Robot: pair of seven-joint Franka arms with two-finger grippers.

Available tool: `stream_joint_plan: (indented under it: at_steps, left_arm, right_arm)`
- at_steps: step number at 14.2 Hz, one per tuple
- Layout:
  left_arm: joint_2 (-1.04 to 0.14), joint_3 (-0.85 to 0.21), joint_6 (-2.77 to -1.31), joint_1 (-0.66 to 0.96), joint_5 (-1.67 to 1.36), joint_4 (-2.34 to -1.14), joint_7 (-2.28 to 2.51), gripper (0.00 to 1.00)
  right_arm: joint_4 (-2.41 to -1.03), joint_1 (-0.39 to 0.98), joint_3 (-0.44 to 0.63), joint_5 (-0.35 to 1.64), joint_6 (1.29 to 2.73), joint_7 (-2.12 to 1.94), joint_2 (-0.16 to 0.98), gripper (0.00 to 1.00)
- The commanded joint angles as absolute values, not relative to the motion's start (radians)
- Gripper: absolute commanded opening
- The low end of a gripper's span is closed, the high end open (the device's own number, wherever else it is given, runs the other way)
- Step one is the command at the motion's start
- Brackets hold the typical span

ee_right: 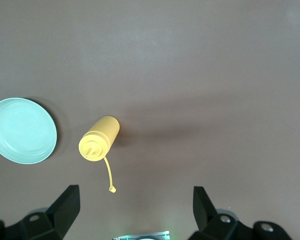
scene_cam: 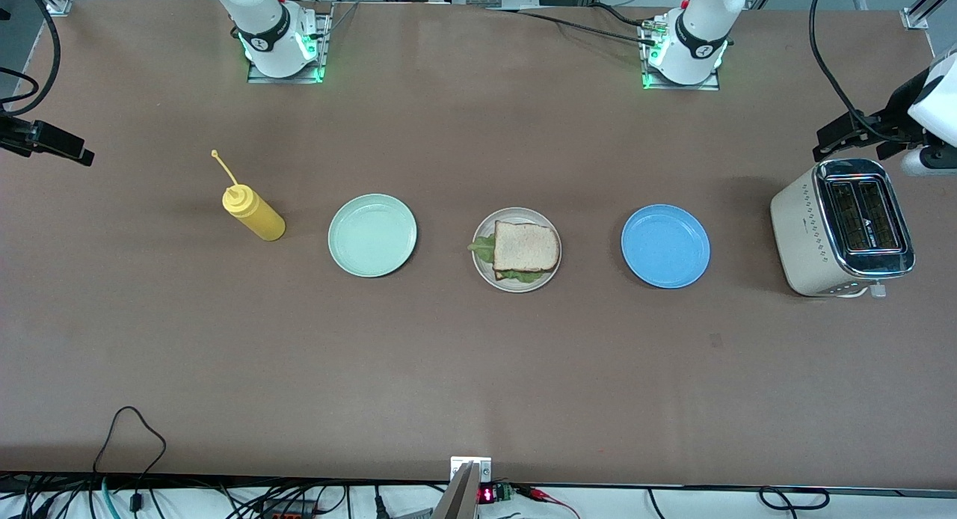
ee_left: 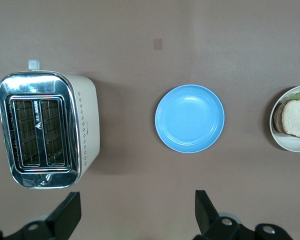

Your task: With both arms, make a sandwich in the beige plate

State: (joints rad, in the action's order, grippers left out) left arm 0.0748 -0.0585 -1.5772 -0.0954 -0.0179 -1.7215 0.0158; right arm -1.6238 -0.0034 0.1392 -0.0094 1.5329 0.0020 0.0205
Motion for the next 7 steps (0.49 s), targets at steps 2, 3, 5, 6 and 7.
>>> stream_joint_plan:
  at_steps: [2,3,5,6,7]
  left_arm:
    - [0.101,-0.072,-1.568,-0.11,-0.018,-1.743,0.012,1.0]
    - [0.101,-0.072,-1.568,-0.11,-0.018,-1.743,0.009,1.0]
    - [0.101,-0.072,-1.568,-0.112,-0.018,-1.743,0.008,1.0]
    - [0.101,-0.072,-1.566,-0.112,-0.017,-1.743,0.008,1.0]
    - [0.101,-0.072,-1.566,-0.11,-0.017,-1.743,0.008,1.0]
  right_arm:
    - [-1.615,-0.014,0.132,-0.011,1.522,-0.003,0.023,1.0]
    - [-1.615,-0.014,0.132,-0.011,1.522,-0.003,0.023,1.0]
    - [-1.615,-0.014,0.132,-0.011,1.522,-0.003,0.023,1.0]
    - [-1.615,-0.014,0.132,-0.011,1.522,-0.003,0.023,1.0]
    - [-1.615,-0.014,0.132,-0.011,1.522,-0.003,0.023,1.0]
